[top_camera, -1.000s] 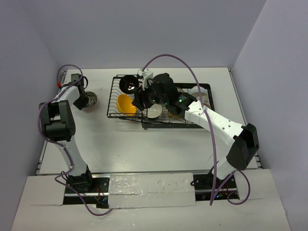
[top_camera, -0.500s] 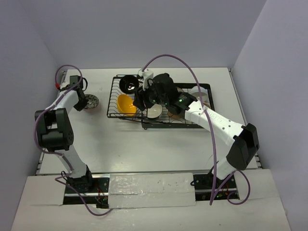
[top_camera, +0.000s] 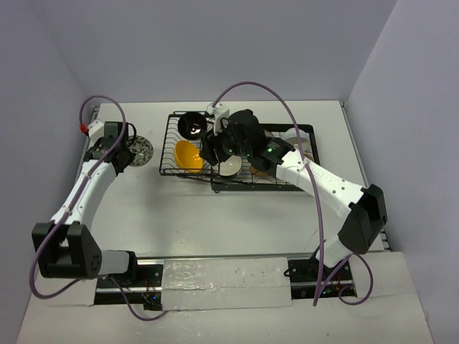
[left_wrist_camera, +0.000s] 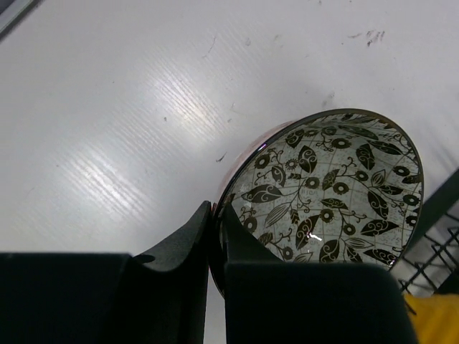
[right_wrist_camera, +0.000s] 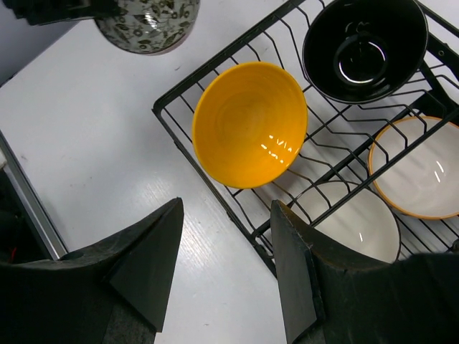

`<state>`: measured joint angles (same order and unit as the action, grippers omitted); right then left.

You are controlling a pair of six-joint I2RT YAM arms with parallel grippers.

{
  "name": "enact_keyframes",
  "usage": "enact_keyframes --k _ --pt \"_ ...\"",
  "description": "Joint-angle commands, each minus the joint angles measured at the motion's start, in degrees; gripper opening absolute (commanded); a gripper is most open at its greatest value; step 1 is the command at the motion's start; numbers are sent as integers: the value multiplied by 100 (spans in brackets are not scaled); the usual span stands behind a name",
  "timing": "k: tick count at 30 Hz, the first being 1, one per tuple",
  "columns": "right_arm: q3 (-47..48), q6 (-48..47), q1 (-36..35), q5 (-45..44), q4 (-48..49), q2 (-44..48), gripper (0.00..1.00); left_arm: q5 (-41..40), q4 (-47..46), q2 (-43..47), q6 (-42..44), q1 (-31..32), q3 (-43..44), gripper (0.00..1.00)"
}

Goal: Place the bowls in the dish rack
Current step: Pass from the left arm to the right

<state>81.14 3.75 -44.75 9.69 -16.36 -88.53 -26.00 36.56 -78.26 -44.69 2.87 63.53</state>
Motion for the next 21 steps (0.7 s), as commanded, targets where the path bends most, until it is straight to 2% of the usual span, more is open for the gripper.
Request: enact_keyframes --k 1,5,9,14,18,21 --pt "-90 -6 19 -81 54 406 59 -441 -52 679 -58 143 -68 0" --pt "-134 21 28 -319 -25 398 59 -441 -105 1137 240 554 -77 0" --pt "-3 29 54 -442 -157 240 59 -906 -8 1304 390 1118 89 0" --pt "322 108 142 -346 -289 -181 59 -1293 115 1033 706 1820 397 0" --pt "428 144 204 -258 -324 -375 59 -1864 238 681 909 2085 835 0" --pt "472 161 239 -249 -324 -463 59 -1952 203 479 1111 2165 1143 0"
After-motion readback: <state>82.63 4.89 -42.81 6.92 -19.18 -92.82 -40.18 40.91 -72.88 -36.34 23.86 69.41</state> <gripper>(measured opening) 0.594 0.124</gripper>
